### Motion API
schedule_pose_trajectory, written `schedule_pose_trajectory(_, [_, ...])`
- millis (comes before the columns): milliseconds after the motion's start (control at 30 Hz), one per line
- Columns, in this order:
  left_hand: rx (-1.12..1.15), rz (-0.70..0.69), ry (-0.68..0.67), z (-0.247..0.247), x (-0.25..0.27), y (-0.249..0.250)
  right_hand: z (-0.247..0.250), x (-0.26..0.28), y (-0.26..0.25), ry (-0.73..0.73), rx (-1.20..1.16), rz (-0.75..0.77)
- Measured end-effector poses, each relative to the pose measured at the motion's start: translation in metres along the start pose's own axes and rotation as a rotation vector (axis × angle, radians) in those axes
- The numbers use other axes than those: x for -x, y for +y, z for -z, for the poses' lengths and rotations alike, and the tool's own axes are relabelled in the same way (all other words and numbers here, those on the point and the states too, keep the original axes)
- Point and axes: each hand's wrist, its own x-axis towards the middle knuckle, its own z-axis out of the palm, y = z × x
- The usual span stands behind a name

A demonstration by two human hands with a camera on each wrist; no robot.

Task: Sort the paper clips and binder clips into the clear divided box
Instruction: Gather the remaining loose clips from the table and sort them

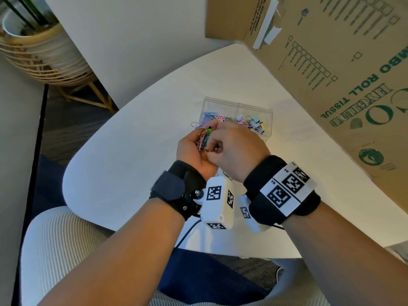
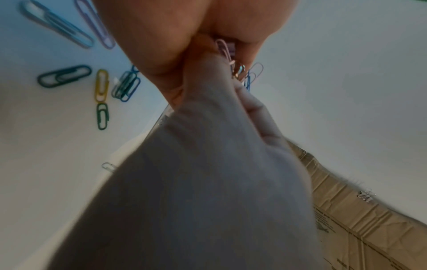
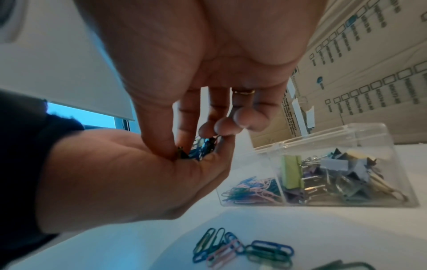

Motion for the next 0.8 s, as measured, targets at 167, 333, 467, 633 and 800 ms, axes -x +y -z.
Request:
schedule_pose_trajectory(167, [0.003,-0.04,0.041,-0.009,0.001,0.006,0.007,0.008,0.008,0.1,-0.435,-0.073])
schedule_pose_trajectory(333, [0.0,-0.039,0.041,-0.009,0.003,0.003,0.021,0.006,0.03,0.307,-0.593,-0.172])
schedule_pose_trajectory(467, [-0.029,-0.006,0.022,-0.009,0.004,-0.003,0.037,-0.01,0.048,0.396,-0.398,-0.238])
schedule_pose_trajectory(633, [-0.05,-0.019,-0.009,-0.013,0.004,-0.004,0.044,-0.018,0.046,0.243,-0.256,-0.226])
schedule_pose_trajectory(800, [-0.052,-0.05,-0.037,-0.017,0.002,-0.001,0.036,-0.014,0.023,0.142,-0.178,-0.097])
